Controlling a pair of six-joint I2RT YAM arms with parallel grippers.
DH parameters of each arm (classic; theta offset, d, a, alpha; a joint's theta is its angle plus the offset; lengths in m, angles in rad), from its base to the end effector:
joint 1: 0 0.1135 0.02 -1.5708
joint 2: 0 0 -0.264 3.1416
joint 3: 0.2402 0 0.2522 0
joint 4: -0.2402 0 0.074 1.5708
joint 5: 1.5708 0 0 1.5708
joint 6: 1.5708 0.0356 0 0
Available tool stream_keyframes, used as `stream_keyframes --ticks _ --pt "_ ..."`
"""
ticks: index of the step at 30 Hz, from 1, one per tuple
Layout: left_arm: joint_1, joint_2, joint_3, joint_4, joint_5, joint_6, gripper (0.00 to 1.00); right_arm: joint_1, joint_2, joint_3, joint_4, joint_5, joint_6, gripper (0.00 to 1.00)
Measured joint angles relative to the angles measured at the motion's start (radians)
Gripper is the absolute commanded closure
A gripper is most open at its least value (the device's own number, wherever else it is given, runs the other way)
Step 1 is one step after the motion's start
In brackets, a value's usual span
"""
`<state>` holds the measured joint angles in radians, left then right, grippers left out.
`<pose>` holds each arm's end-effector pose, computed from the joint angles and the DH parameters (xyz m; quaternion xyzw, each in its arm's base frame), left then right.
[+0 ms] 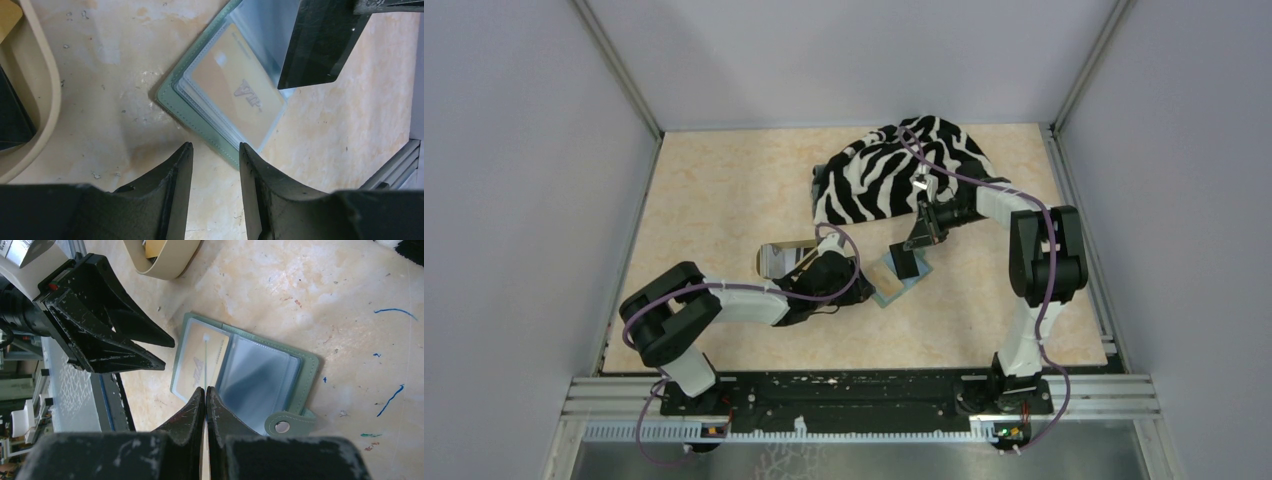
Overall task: Put the credit cards into the card holder
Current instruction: Insert the credit card into the card holder.
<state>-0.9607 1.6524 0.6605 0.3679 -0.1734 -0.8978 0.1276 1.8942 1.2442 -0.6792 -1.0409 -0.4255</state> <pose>0.1851 -0.2541 0.1407 -0.0116 0.8875 -0.3178 0.3336 0.3504 0.0759 0.1740 -0.2928 0.8122 0.4727 0.1767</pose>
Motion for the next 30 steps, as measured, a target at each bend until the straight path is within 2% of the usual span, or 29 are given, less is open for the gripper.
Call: stream_keyframes --ticks 19,30 --pt "0.0 0.048 0.085 -0.086 -0.019 0.002 0.5 0.0 0.026 -0.048 0.059 0.05 0.063 1.0" --pt "0.026 0.078 0.144 -0.131 -0.03 0.032 0.5 0.0 0.026 -0.118 0.146 0.039 0.165 1.0"
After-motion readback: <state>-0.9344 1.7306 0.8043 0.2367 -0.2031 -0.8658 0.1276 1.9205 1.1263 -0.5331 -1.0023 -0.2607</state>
